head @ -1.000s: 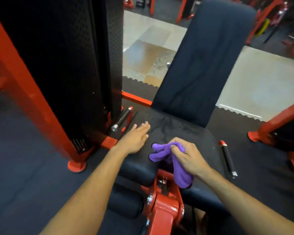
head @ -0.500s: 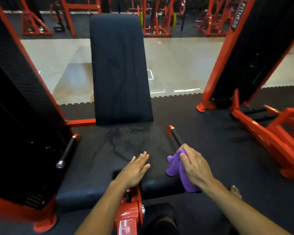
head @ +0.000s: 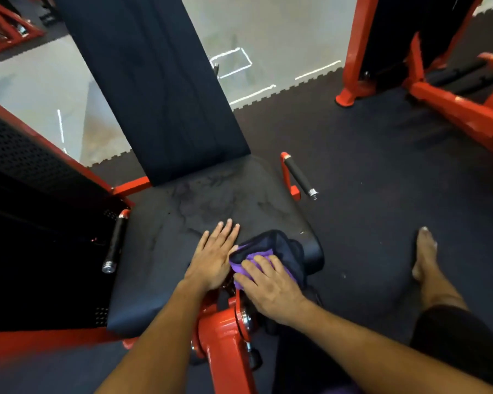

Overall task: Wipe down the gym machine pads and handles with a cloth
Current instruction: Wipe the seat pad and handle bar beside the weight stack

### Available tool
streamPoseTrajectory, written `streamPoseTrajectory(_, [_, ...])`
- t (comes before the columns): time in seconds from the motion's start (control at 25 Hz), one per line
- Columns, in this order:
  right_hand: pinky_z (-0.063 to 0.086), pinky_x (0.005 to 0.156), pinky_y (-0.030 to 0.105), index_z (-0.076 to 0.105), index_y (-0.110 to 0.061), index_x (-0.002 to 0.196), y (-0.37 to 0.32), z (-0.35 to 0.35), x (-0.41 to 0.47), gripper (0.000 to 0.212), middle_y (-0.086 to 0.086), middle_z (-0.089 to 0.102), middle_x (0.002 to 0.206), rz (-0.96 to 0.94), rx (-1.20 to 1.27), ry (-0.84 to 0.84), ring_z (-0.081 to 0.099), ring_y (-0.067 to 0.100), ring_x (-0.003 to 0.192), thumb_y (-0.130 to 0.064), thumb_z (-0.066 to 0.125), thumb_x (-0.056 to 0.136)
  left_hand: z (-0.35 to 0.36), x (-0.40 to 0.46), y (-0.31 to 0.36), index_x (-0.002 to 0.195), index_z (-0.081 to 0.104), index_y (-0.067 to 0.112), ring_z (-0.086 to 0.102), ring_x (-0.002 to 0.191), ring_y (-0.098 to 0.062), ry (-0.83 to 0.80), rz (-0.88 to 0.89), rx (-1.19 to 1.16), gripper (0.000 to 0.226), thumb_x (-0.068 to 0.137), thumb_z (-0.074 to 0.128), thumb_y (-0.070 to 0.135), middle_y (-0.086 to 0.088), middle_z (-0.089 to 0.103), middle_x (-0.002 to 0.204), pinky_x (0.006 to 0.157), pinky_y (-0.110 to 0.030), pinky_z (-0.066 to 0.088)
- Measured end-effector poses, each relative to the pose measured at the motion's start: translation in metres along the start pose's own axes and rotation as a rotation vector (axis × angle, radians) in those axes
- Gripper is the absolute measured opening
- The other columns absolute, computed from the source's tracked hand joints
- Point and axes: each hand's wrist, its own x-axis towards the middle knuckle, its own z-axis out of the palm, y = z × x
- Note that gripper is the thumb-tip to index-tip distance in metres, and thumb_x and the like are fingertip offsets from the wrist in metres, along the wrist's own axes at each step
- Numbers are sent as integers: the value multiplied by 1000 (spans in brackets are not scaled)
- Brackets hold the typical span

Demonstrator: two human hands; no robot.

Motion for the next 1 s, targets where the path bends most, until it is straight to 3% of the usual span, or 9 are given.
streamPoseTrajectory(0.2, [45, 95, 48, 64, -25, 113, 50, -9, -28, 25, 9, 63, 125, -304, -64, 21, 55, 31, 109, -17, 50, 93, -1, 7, 0, 158, -6, 43, -17, 153, 2, -28, -54, -65, 69, 94, -7, 66, 24, -15, 165, 123, -29, -13])
streamPoseTrajectory(0.28, [42, 90, 46, 61, -23, 111, 80, -25, -44, 21, 12, 58, 124, -199, -105, 69, 53, 32, 106, -20, 52, 91, -1, 8, 1, 159, -4, 44, -19, 152, 3, -37, -59, -94, 69, 93, -4, 65, 26, -16, 164, 124, -30, -13])
streamPoseTrajectory(0.4, [48, 80, 49, 61, -15, 107, 95, -43, -58, 21, 14, 51, 120, 166, -135, 118, 52, 34, 98, -25, 66, 89, -1, 8, 2, 161, -1, 44, -20, 152, 3, -45, -61, -108, 71, 93, -4, 66, 26, -15, 165, 124, -31, -14])
streamPoseTrajectory(0.48, [47, 77, 50, 59, -14, 108, 85, -42, -60, 26, 14, 53, 119, 236, -137, 115, 51, 34, 97, -23, 69, 86, -2, 8, 3, 161, -2, 44, -20, 152, 2, -60, -68, -102, 73, 91, -6, 68, 25, -16, 164, 124, -31, -14])
streamPoseTrajectory(0.68, [47, 86, 48, 61, -22, 112, 31, -10, -18, 18, 5, 63, 116, -303, -89, 20, 58, 29, 97, -16, 52, 98, -5, 7, 3, 160, -7, 44, -21, 152, 2, -78, -55, -109, 80, 87, -12, 77, 25, -17, 165, 125, -33, -13])
streamPoseTrajectory(0.76, [49, 89, 49, 60, -21, 114, 17, -4, -7, 17, 4, 63, 118, -408, -63, -5, 60, 27, 100, -17, 51, 101, -5, 7, 2, 157, -11, 45, -24, 152, 1, -79, -49, -84, 83, 83, -21, 81, 24, -19, 165, 124, -33, -14])
streamPoseTrajectory(1.0, [43, 97, 46, 58, -20, 113, 121, -47, -55, 26, 3, 69, 117, -710, -233, 49, 60, 26, 106, -18, 33, 105, -8, 7, 4, 162, -4, 41, -24, 152, 1, -108, -66, -132, 62, 105, 7, 61, 22, -16, 167, 124, -32, -17])
